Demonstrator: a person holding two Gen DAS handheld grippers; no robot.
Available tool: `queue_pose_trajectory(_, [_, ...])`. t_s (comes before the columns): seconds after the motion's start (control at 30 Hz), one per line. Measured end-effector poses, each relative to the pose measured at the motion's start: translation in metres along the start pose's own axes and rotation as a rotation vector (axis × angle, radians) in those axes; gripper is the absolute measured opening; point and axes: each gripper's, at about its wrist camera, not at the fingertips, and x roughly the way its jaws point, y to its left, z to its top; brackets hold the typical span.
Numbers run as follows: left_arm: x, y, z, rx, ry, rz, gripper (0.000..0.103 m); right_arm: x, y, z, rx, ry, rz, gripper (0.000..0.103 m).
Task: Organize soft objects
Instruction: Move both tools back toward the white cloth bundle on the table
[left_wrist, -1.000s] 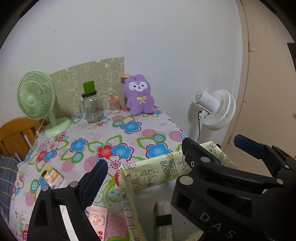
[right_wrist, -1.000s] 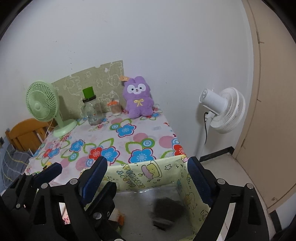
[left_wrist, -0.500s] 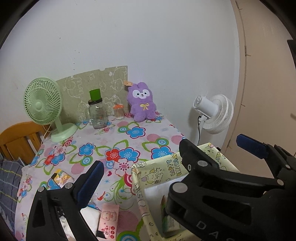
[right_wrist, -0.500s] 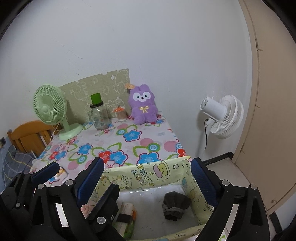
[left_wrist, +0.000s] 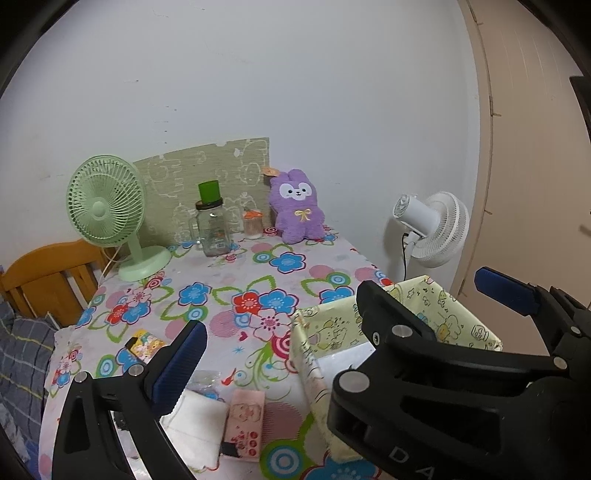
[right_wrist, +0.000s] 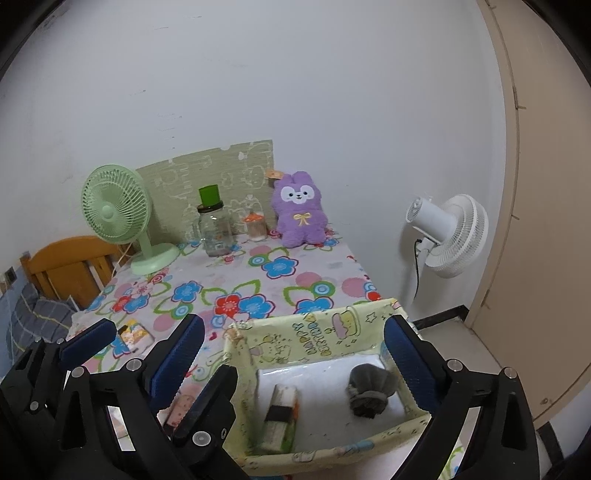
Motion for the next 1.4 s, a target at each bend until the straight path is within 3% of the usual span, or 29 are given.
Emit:
queue_pose_trajectory(1.03, [-0.032, 0.060, -0.042, -0.054, 0.011, 0.047, 0.101, -0.016, 0.069, -0.035, -0.065, 0.021, 0.054, 0.099])
queue_pose_trajectory(1.4, [-0.027, 0.077, -0.061, -0.063, 0.039, 0.068, 0.101, -0.009, 0.089, -0.053, -0.090, 0.048, 0.124, 0.099])
